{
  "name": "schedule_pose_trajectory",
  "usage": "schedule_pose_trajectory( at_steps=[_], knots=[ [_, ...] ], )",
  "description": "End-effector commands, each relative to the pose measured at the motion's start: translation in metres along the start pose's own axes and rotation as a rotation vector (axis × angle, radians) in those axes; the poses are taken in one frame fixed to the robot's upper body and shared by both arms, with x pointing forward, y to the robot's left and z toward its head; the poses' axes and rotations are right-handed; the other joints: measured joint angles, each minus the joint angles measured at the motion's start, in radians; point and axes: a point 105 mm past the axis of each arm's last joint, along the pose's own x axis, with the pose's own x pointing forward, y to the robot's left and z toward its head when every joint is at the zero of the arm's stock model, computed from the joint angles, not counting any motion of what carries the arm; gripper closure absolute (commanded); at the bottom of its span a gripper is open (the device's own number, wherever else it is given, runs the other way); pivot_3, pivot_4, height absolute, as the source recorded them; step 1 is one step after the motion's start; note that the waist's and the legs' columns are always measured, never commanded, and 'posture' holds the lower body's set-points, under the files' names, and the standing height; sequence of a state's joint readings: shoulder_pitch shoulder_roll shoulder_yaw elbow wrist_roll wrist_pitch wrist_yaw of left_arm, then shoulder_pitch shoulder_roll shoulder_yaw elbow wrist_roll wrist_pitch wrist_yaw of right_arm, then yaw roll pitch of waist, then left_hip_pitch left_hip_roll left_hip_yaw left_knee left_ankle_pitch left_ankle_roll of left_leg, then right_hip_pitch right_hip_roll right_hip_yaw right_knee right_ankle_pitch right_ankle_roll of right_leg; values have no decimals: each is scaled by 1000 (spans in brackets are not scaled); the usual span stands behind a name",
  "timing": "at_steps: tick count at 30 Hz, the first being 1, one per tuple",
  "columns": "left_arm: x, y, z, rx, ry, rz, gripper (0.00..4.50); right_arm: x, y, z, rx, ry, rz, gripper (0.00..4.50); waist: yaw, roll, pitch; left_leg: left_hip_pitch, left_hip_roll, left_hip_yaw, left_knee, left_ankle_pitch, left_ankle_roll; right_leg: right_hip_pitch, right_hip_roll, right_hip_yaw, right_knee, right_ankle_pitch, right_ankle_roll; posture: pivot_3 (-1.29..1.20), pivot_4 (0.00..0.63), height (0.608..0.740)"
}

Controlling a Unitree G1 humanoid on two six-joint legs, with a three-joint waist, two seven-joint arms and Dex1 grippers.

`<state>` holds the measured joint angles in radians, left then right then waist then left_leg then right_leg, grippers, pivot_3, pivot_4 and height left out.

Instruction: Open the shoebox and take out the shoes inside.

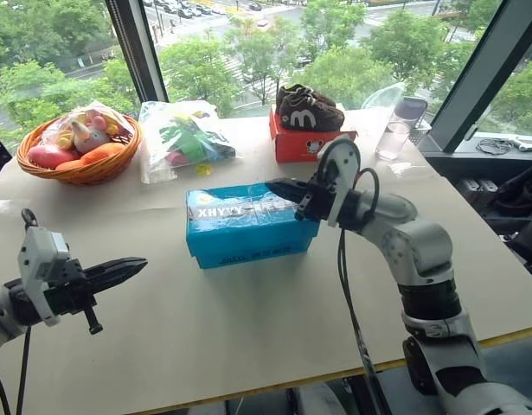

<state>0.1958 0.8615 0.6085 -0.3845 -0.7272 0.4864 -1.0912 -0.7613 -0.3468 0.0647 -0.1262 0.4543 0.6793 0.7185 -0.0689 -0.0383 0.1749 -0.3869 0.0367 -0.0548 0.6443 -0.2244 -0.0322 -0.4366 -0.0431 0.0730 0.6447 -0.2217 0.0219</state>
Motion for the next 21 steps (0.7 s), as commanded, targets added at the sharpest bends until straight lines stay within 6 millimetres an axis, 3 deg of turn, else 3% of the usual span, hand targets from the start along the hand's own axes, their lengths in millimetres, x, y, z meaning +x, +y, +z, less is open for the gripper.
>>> schedule_pose_trajectory(
  at_steps=[1,4,6,9,12,15,21],
  knots=[
    [-1,-5,10,31,-27,0,4459,-7,23,14,-36,-50,131,4500,0,0,0,0,0,0,0,0,0,0,0,0,0,0,0,0,150,740],
    [-1,-6,9,26,-20,2,4459,-28,67,11,-12,-54,340,4500,8,0,0,-1,0,-1,0,0,0,0,0,-1,0,0,0,0,150,740],
    [0,-6,8,24,-20,2,4459,-43,80,6,46,-35,410,4500,8,0,0,-1,0,-1,0,0,0,0,0,-1,0,0,0,0,150,740],
    [1,-5,9,24,-20,-1,4459,-52,89,-24,76,96,437,4500,9,0,0,0,0,-1,0,0,0,1,0,0,-1,-2,4,0,150,740],
    [3,-4,10,26,-22,-5,4459,-32,77,-70,63,235,298,4500,0,0,0,6,0,0,0,0,0,6,0,-1,0,-3,4,0,150,740],
    [4,-3,11,27,-24,-8,4459,-8,36,-119,-35,335,1,4500,-8,0,0,13,2,2,0,0,0,10,1,0,0,-4,1,0,150,740],
    [2,-1,11,29,-24,-6,4459,-7,5,-125,32,150,-246,4500,4,-1,0,4,1,0,-1,-1,0,5,1,0,-2,-3,3,0,150,740]
  ],
)
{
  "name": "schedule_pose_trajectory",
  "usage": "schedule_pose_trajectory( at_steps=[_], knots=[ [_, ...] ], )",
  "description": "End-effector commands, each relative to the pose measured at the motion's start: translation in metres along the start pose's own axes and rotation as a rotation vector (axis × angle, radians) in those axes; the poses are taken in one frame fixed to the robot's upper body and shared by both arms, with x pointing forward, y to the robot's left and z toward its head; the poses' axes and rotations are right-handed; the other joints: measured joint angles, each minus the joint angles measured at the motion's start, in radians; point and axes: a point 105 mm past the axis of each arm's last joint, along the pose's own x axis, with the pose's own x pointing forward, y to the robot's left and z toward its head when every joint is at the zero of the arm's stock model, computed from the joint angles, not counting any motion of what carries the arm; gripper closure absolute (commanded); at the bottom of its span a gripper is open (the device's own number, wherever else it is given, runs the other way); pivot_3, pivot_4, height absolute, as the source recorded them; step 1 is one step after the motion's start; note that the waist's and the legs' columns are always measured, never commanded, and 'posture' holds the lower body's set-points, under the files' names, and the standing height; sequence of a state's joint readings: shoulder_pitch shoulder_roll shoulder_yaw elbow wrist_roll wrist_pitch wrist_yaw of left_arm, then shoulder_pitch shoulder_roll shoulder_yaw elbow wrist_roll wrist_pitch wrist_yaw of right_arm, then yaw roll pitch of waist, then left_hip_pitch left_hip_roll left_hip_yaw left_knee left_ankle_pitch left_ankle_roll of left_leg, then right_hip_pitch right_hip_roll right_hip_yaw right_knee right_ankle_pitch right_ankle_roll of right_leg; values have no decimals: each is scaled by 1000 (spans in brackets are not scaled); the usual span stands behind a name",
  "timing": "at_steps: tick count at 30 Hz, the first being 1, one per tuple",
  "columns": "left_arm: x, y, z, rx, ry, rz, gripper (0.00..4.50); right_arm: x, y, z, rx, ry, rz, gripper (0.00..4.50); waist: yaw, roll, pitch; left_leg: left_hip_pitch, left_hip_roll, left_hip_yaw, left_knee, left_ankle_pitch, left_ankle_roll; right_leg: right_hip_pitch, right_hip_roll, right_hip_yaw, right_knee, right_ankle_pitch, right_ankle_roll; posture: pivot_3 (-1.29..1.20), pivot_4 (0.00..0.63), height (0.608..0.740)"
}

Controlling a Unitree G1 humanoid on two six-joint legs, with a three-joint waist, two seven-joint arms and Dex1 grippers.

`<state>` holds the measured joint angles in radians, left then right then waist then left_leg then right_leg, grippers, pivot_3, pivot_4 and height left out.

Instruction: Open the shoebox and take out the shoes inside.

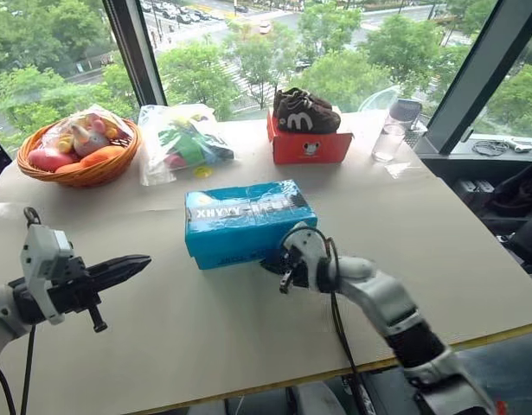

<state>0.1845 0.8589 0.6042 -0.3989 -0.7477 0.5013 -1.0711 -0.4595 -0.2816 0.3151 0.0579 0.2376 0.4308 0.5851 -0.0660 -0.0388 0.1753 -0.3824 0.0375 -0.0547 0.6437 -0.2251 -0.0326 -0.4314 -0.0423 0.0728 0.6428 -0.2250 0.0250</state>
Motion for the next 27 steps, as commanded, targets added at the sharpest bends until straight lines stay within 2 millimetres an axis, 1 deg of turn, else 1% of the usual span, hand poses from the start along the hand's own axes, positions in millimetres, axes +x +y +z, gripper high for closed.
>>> schedule_pose_trajectory(
  at_steps=[1,3,5,7,9,10,13,17,20,21,23,27],
  knots=[
    [-1,0,7,36,-4,-4,4459,-13,-28,24,37,-196,-163,4500,1,0,0,-2,0,0,0,0,0,-1,0,0,0,0,0,0,150,740],
    [-2,0,7,34,-2,-6,4459,-17,-24,30,92,-268,-155,4500,2,0,0,-5,-1,0,0,0,0,-5,-1,0,0,4,-6,0,150,740],
    [-2,0,6,32,-1,-8,4459,-20,-18,33,89,-292,-131,4500,0,0,0,-5,-1,0,0,0,0,-5,-1,0,1,4,-6,0,150,740],
    [-1,0,6,32,1,-11,4459,-21,-16,32,82,-294,-138,4500,-2,0,0,-4,0,0,0,0,0,-5,-1,0,1,4,-5,0,150,740],
    [1,1,6,30,-2,-16,4459,-20,-19,29,71,-278,-155,4500,-5,0,0,-3,0,0,0,0,0,-4,0,0,2,1,0,0,150,740],
    [2,1,6,31,-3,-18,4459,-19,-20,28,63,-271,-165,4500,-5,0,0,-2,0,1,0,0,0,-4,0,0,2,1,0,0,150,740],
    [3,2,6,34,-2,-23,4459,-17,-26,36,76,-302,-187,4500,-5,0,0,-1,0,1,0,0,0,-4,0,0,3,1,-1,0,150,740],
    [3,2,6,38,-1,-24,4459,-16,-29,41,66,-313,-198,4500,-4,0,0,-2,0,1,0,0,0,-4,0,0,3,1,-1,0,150,740],
    [3,2,5,39,-2,-22,4459,-16,-34,48,69,-337,-216,4500,-4,0,0,-3,0,0,0,0,0,-4,0,0,3,1,-1,0,150,740],
    [3,2,5,39,-1,-21,4459,-17,-35,53,75,-358,-211,4500,-4,0,0,-2,0,0,0,0,0,-4,0,0,3,1,-1,0,150,740],
    [3,2,4,38,1,-21,4459,-19,-31,65,81,-402,-183,4500,-4,0,0,-2,0,0,0,0,0,-4,0,0,3,1,-1,0,150,740],
    [3,2,4,38,1,-18,4459,-20,-28,78,78,-437,-156,4500,-6,0,0,-2,0,0,0,0,0,-5,0,0,3,1,-1,0,150,740]
  ],
)
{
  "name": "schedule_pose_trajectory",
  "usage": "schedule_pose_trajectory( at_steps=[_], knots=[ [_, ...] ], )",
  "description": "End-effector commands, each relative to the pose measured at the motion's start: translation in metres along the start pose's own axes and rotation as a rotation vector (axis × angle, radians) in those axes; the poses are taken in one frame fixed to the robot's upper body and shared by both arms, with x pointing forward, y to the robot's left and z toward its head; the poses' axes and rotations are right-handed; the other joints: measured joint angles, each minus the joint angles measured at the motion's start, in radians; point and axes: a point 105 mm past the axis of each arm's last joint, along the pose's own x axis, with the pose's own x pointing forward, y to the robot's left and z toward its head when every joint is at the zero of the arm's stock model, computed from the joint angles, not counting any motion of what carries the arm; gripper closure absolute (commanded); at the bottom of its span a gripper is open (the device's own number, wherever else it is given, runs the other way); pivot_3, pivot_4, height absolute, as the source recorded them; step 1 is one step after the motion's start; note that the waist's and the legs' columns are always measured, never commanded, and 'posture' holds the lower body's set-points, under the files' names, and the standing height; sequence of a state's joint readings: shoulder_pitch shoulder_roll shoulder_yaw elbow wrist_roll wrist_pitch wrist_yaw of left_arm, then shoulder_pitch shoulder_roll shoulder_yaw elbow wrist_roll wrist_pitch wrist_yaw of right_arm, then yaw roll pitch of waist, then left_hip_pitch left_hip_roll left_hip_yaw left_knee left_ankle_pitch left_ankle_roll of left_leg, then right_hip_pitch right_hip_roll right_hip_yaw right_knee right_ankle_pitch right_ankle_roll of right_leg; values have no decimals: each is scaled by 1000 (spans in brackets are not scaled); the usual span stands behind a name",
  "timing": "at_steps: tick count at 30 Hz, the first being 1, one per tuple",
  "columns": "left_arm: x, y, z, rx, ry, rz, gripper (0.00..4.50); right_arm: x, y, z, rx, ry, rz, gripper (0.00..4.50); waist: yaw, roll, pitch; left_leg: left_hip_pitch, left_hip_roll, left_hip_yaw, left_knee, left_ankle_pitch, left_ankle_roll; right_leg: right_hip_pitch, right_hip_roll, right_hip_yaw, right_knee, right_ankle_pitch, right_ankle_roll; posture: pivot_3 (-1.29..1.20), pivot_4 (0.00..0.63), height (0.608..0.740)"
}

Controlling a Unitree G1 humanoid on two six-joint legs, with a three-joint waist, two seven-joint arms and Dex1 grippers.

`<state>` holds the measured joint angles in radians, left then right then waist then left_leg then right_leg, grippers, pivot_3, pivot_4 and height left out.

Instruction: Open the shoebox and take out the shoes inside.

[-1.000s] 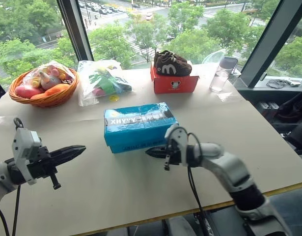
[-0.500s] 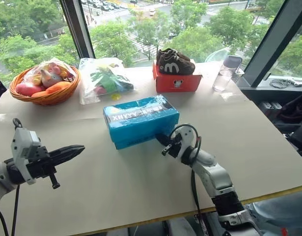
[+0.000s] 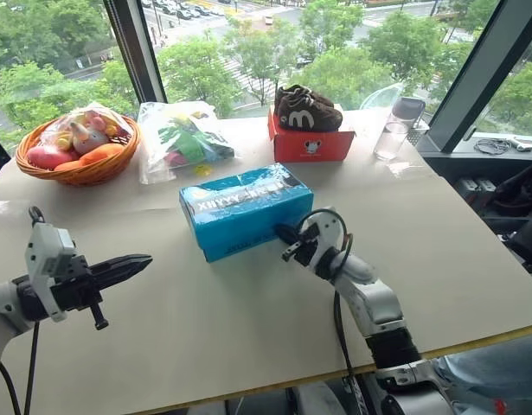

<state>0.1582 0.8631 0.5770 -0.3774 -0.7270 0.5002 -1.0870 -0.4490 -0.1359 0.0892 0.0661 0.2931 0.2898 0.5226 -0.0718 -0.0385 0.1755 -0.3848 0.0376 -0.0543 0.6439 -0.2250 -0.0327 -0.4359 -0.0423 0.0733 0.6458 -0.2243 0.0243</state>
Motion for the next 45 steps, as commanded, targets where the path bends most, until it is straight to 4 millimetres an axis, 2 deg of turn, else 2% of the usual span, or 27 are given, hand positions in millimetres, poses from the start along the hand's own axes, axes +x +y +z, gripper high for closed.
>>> schedule_pose_trajectory(
  at_steps=[1,8,12,16,20,23,29,35,38,45],
  knots=[
    [0,0,6,39,-9,0,4459,5,7,39,-30,-126,38,4500,0,0,0,0,0,0,0,0,0,0,0,0,0,0,0,0,150,740],
    [0,0,4,38,-3,3,4459,16,13,66,-56,-179,73,4500,1,0,0,0,0,0,0,0,0,0,0,0,0,0,0,0,150,740],
    [0,-1,5,39,-3,5,4459,35,21,81,-145,-148,139,4500,-1,0,0,0,0,0,0,0,0,0,0,0,0,0,0,0,150,740],
    [3,-1,4,36,-5,-3,4459,75,33,119,-338,-104,245,4500,-6,1,1,0,0,1,0,0,0,-1,0,0,1,1,-1,0,150,740],
    [7,-3,0,29,-3,-18,4459,118,34,160,-467,-113,185,4500,-19,2,1,0,0,0,-1,0,0,-2,0,0,1,4,-7,0,150,740],
    [10,-5,0,27,-8,-24,4459,131,33,175,-469,-133,143,4500,-22,1,1,-3,0,-1,-2,0,0,-3,0,-1,0,5,-8,0,150,740],
    [8,-6,-1,26,-7,-16,4459,118,18,145,-484,-94,180,4500,-14,0,1,-5,-1,-2,-2,-2,-2,-3,-2,-2,-1,5,-8,0,150,740],
    [10,-7,-4,16,-2,-23,4459,71,26,159,-507,-114,375,4500,-11,5,5,-5,-1,-2,-2,-2,-2,-5,-1,-2,1,5,-8,0,150,740],
    [13,-7,-4,15,-5,-32,4459,51,28,157,-510,-84,417,4500,-20,5,5,-4,0,-2,-2,-2,-2,-5,0,-2,2,5,-8,0,150,740],
    [19,-3,-4,19,-9,-59,4459,15,6,107,-613,141,458,4500,-9,4,5,-1,-1,-1,1,-1,-2,-1,0,-1,1,2,-4,0,150,740]
  ],
)
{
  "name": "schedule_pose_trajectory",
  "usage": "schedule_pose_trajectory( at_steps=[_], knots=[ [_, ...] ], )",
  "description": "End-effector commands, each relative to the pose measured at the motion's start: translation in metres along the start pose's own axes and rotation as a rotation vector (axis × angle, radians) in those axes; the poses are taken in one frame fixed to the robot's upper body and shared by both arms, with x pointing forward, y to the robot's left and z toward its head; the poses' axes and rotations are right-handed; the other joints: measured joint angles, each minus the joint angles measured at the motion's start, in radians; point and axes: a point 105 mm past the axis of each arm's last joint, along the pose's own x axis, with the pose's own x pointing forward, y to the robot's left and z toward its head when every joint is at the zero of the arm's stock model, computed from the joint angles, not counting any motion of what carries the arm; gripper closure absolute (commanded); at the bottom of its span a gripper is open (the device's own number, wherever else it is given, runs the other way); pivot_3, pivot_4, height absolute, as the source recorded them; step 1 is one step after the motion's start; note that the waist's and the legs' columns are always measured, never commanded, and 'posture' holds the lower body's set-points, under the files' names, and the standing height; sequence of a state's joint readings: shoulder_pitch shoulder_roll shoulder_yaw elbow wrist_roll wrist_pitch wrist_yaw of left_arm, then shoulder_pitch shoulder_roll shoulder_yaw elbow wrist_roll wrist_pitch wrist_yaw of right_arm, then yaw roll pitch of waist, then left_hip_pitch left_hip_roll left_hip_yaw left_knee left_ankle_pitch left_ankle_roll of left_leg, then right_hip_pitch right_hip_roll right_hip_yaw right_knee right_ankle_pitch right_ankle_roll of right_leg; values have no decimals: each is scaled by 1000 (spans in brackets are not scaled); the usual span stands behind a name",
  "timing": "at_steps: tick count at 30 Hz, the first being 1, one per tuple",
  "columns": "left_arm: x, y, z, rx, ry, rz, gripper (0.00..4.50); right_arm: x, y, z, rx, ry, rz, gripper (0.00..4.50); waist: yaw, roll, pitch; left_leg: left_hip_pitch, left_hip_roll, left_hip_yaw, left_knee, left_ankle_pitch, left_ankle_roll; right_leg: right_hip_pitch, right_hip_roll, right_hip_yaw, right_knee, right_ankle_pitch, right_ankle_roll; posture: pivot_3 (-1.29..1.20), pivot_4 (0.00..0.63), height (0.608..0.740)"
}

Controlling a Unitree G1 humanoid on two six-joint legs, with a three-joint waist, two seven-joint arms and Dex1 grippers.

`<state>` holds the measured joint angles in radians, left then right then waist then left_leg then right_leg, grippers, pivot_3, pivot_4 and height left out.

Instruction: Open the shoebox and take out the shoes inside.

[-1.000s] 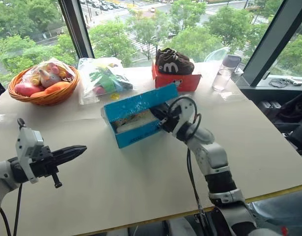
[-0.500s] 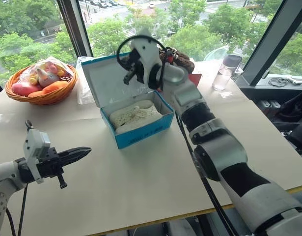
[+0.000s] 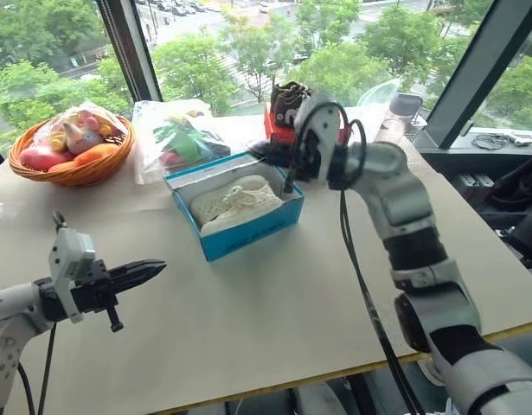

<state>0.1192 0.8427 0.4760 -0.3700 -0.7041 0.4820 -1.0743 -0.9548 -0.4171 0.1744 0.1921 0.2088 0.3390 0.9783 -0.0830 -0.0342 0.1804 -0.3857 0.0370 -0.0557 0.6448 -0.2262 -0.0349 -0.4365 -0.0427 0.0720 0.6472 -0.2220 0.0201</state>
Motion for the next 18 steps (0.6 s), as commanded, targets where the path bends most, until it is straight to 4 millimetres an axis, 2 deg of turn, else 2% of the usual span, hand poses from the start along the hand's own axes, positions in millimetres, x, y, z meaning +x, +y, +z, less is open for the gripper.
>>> schedule_pose_trajectory(
  at_steps=[1,4,7,8,10,11,14,15,18],
  knots=[
    [2,3,5,36,-9,-9,4459,-9,8,-6,-85,62,41,4500,5,0,0,0,0,0,0,0,0,0,0,0,0,0,1,0,150,740],
    [4,3,5,36,-10,-16,4500,-7,11,-9,-42,75,58,3746,1,0,0,0,1,1,0,0,0,-2,1,1,0,0,1,0,150,740],
    [6,3,4,35,-12,-22,4500,0,17,1,-42,56,96,2704,-3,0,0,-1,1,1,0,0,0,-2,1,1,0,1,-2,0,150,740],
    [6,3,4,35,-13,-22,4500,3,18,6,-42,44,101,2477,-4,0,0,-1,1,1,0,0,0,-2,1,1,0,1,-2,0,150,740],
    [6,3,4,35,-11,-23,4500,11,18,17,-53,20,112,1689,-4,0,0,-1,1,1,0,0,0,-2,1,1,0,2,-3,0,150,740],
    [7,2,3,35,-10,-23,4500,17,15,25,-51,0,102,1474,-4,0,0,-1,1,1,0,0,0,-2,1,1,1,1,-3,0,150,740],
    [7,2,2,34,-7,-25,4500,39,5,42,-82,-19,53,277,-8,0,0,-1,1,1,0,0,0,-2,1,1,1,1,-3,0,150,740],
    [7,2,2,34,-7,-26,4500,45,2,43,-87,-9,43,84,-8,0,0,0,1,1,0,0,0,-2,1,1,1,1,-3,0,150,740],
    [7,1,3,38,-7,-28,4500,64,-1,30,-71,68,38,84,-9,0,0,-1,1,0,0,0,0,-2,1,1,1,2,-3,0,150,740]
  ],
)
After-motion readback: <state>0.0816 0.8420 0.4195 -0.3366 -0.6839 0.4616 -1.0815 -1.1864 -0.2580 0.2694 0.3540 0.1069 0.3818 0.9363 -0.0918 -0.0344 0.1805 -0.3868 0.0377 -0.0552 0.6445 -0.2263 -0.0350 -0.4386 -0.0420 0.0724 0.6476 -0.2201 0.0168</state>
